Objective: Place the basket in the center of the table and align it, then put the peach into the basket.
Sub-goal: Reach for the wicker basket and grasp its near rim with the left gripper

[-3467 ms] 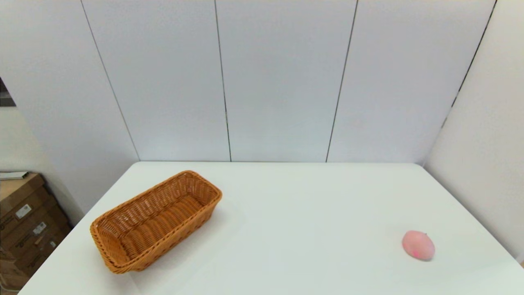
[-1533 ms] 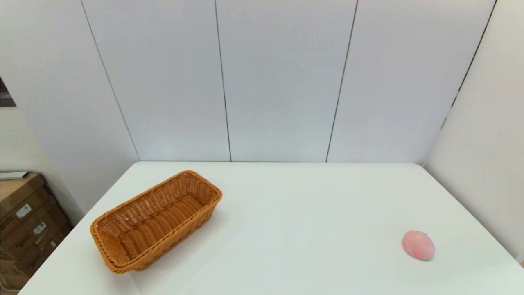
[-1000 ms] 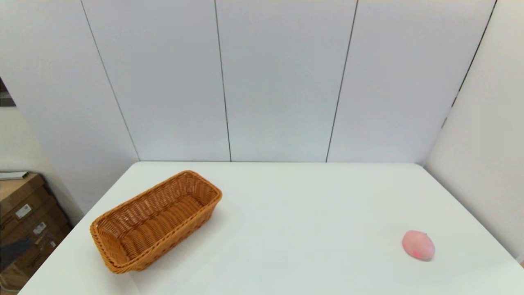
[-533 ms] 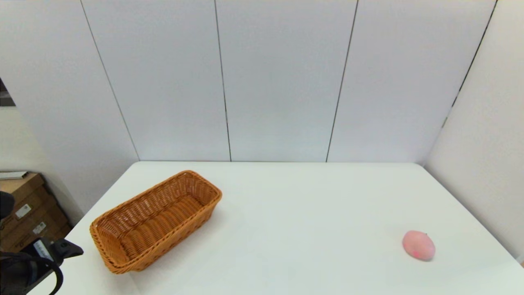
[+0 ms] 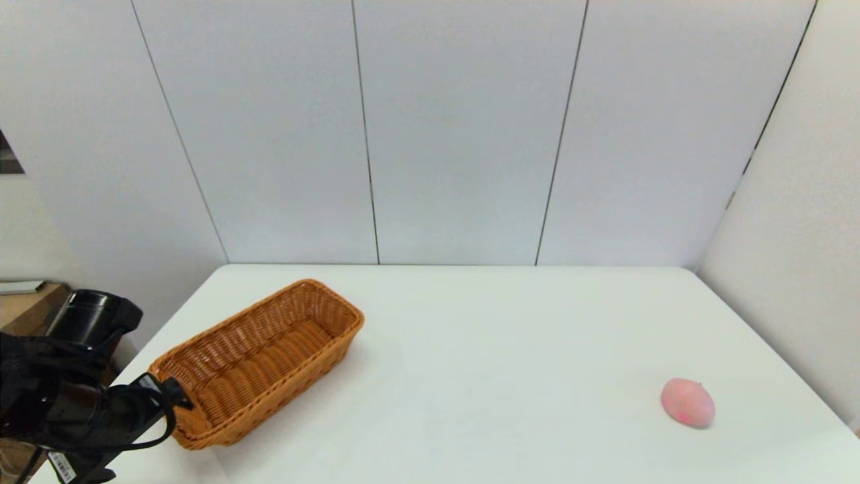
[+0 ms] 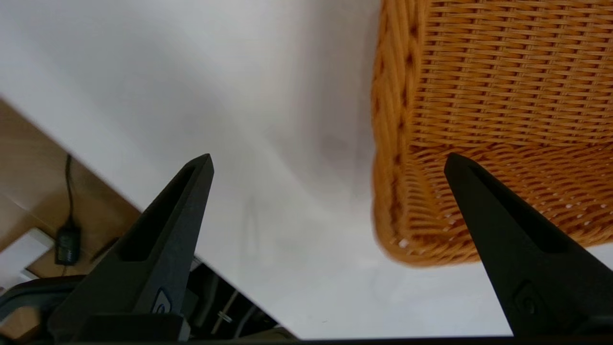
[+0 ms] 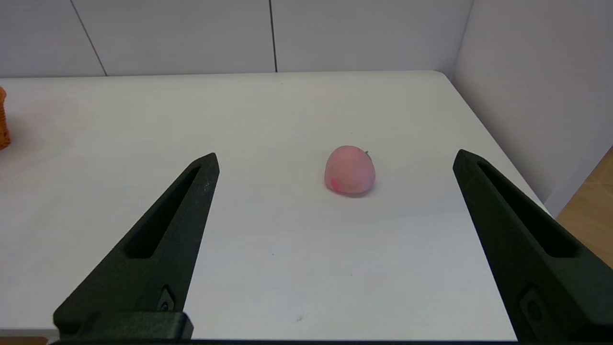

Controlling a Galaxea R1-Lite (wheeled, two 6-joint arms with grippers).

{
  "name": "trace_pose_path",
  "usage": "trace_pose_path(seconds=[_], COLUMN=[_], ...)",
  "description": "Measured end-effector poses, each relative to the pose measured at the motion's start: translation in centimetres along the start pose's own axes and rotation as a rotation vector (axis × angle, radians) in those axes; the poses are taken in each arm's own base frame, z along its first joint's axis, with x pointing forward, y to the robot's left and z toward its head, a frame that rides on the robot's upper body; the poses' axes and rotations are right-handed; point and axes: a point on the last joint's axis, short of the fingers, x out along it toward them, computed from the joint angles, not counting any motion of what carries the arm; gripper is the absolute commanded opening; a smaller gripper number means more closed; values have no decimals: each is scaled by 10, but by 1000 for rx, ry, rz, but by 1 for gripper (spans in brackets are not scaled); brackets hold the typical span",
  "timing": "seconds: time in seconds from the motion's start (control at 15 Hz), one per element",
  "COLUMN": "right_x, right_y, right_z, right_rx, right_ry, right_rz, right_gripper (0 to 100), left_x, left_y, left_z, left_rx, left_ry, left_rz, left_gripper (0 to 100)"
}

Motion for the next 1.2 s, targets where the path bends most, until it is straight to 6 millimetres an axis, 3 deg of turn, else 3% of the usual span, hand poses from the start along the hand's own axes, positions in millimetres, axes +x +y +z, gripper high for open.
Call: trace_pose_path(seconds=[0.33,0.73,0.8,1.2], right_x=[0,0,0,0], right_y=[0,0,0,0], right_z=[0,0,0,0], right_rx=[0,0,0,-1], right_ry=[0,0,0,0], right_rz=[0,0,0,0], right_gripper=[100,100,100,100], left_x=[29,60,64,77], left_y=[-22,-30,-30,-30], left_z=[15,20,20,22], left_rx=[-30,-47,-48,-53], left_ry=[2,2,5,2], left_rz=[-30,-23,-19,-10], left_gripper=[100,100,0,0])
